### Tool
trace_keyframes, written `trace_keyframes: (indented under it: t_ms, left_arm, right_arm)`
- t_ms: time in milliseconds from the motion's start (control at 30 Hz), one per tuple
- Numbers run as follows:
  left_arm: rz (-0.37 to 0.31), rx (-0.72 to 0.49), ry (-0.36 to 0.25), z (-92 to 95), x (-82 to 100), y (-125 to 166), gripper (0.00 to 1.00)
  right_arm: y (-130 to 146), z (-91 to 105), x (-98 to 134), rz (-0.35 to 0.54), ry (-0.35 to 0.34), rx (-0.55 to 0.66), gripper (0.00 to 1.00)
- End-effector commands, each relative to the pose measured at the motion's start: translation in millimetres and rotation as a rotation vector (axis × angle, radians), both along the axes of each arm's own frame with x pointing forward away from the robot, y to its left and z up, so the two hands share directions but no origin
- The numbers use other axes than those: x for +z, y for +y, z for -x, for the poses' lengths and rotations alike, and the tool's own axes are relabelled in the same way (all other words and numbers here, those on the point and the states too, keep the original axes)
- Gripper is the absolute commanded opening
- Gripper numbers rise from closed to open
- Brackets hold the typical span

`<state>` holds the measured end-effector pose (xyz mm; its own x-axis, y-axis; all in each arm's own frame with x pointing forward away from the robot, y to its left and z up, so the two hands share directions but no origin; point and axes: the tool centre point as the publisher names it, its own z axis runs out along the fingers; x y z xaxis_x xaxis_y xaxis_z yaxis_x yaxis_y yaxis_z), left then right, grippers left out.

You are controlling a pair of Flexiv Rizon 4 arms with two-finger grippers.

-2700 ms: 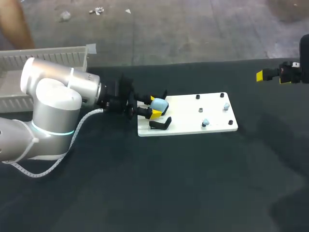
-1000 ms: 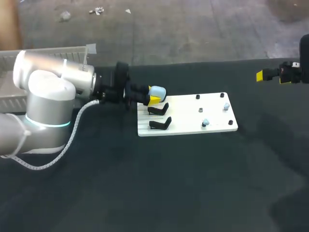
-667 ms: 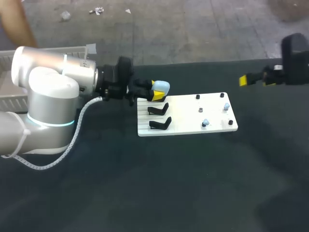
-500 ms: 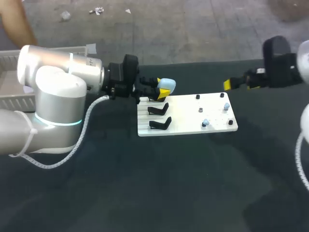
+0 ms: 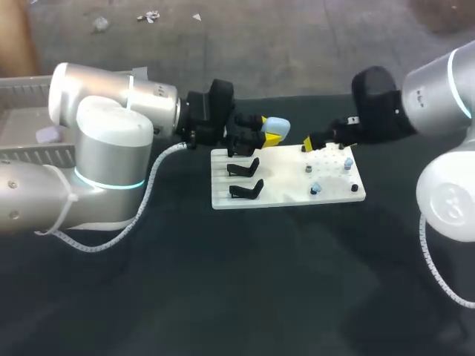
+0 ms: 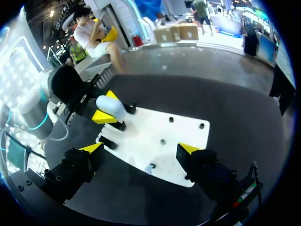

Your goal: Pick up each earbud case from the left stands, insert the matching earbuds, close the lid, and place the case in the box.

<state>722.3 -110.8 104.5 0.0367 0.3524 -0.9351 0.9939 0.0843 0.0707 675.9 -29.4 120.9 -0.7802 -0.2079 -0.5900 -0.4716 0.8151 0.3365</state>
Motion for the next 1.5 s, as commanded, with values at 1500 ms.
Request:
trace_keyframes:
  t_ms: [1500]
  left_arm:
    - [0.3, -0.062, 0.059, 13.0, -0.5, 16, 0.0]
  right_arm:
    - [-31, -25.4, -3, 0.266, 0.019, -0.065, 1.0]
